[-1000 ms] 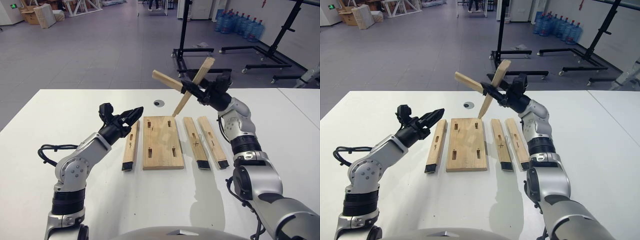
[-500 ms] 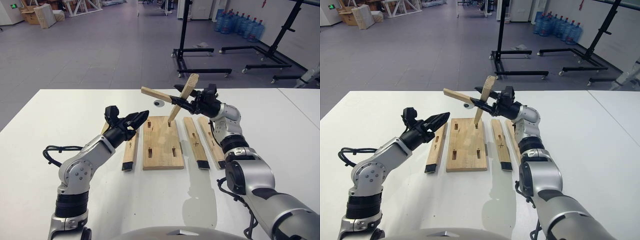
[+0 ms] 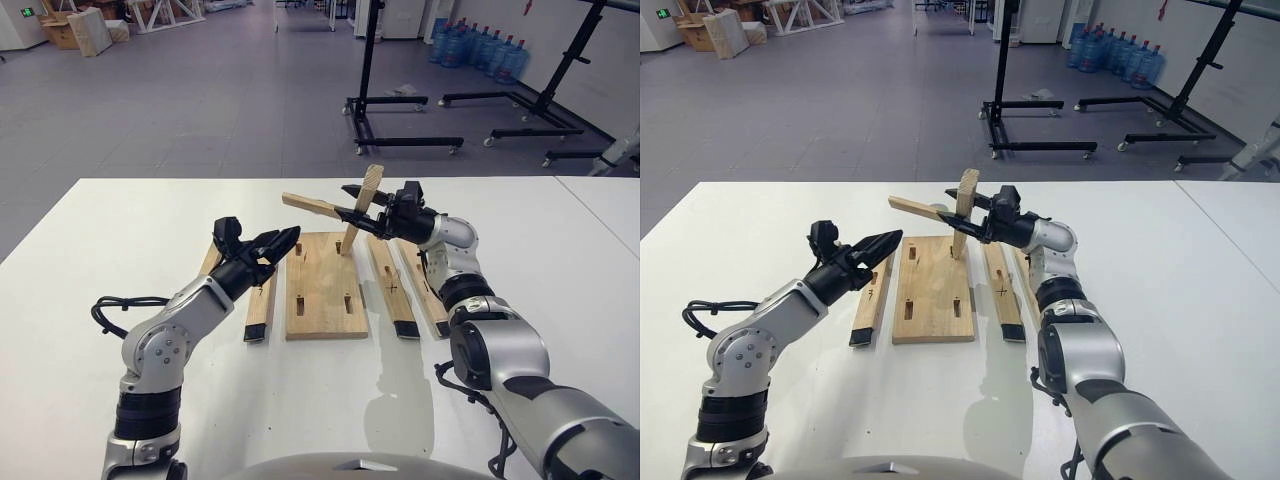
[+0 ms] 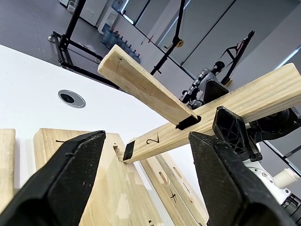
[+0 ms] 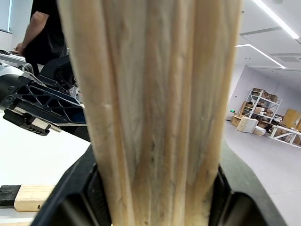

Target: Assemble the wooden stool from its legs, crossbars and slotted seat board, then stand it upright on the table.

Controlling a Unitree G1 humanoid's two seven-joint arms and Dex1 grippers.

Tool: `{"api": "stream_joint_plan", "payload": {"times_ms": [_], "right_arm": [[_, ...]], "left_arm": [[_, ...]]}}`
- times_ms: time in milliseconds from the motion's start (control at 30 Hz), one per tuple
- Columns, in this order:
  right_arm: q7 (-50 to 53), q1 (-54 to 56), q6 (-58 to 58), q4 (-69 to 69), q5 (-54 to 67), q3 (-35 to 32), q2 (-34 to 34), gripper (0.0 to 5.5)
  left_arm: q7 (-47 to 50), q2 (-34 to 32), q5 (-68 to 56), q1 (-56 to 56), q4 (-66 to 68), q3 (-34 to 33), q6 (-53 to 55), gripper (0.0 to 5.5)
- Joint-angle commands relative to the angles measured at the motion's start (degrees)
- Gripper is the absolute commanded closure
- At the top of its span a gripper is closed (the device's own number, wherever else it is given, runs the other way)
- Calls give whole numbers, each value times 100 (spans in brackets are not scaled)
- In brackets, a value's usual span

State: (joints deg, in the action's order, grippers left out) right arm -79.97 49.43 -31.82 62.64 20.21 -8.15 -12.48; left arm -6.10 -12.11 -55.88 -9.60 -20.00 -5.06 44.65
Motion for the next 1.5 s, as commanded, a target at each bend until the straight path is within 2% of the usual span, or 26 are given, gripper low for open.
{"api": "stream_joint_plan", "payload": {"times_ms": [33,300,500,733,867,1033,1233,1500], "right_arm": [[49,186,-129,22,-52,-72,5,345],[185,223,-501,129,-250,-13,103,345],[217,84,-423,223,-304,-15,245,345],[109,-173,-238,141,-353,45,101,345],[-45,-276,297,-67,-162,10,160,345],[-97,-456,1365,-991,169,56,198,345],[290,-334,1521,-1484,274,-79,7,345],[66,-230,1576,-1344,481,-248,-64,345]], "left_arm": [[-1,7,58,45,-139,36,104,224],[4,40,75,54,-168,34,128,224],[11,81,98,59,-167,61,138,224],[4,123,156,47,-131,72,97,224],[-7,169,208,43,-122,68,80,224],[-17,219,243,63,-134,62,74,224],[-51,292,323,36,-105,74,58,224],[-93,269,339,27,-105,47,98,224]]}}
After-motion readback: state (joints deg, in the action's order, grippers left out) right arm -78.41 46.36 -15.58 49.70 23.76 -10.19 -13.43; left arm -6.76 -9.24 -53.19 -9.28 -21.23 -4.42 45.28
